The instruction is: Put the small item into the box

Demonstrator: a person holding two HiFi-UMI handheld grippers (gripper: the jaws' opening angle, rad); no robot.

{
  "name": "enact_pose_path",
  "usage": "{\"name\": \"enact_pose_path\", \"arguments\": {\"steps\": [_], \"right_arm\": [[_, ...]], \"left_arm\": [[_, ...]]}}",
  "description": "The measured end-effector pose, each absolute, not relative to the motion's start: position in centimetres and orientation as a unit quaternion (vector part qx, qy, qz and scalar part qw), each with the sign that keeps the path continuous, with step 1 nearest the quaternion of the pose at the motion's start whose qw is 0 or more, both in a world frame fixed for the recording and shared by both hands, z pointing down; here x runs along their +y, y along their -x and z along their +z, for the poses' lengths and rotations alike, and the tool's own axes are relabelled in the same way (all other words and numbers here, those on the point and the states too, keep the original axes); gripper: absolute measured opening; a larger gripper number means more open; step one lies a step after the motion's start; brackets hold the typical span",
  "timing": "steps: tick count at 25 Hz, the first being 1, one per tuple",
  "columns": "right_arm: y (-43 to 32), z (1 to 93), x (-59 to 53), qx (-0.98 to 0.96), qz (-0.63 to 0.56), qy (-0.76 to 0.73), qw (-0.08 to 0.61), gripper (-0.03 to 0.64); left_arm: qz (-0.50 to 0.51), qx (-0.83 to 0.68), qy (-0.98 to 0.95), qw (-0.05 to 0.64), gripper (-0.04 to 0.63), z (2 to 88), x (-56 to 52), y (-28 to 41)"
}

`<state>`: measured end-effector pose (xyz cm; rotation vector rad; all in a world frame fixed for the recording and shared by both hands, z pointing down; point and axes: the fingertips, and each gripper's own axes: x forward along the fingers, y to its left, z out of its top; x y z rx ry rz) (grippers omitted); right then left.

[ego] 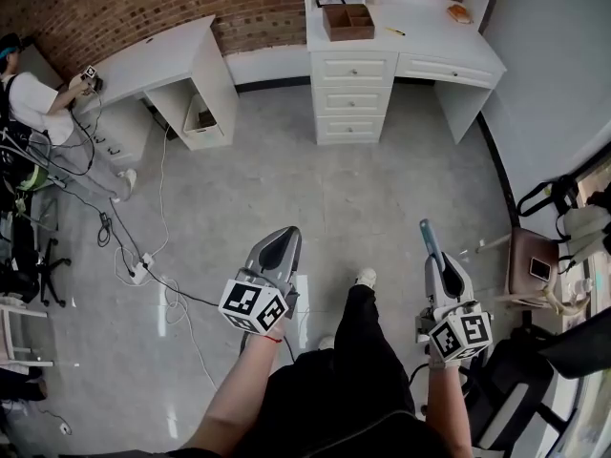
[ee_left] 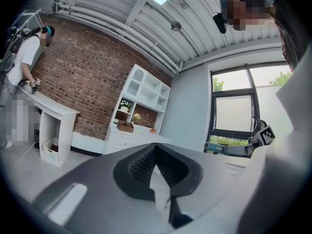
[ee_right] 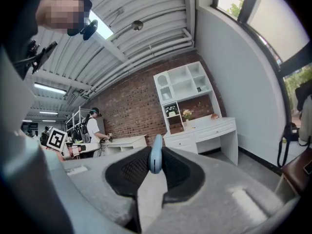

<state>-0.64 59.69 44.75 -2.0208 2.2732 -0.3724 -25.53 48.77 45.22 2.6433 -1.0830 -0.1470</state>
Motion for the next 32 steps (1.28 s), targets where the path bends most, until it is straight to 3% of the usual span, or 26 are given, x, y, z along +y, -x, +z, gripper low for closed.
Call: {"name": "enact_pose_path", "arguments": {"steps": [32], "right_arm": [[-14.8, 44.1, 33.1, 0.768, -0.126, 0.627, 0.040, 0.067]], "left_arm": [[-0.052, -0.424, -0.892, 0.146, 0.002, 43.6, 23.3, 11.7]]}}
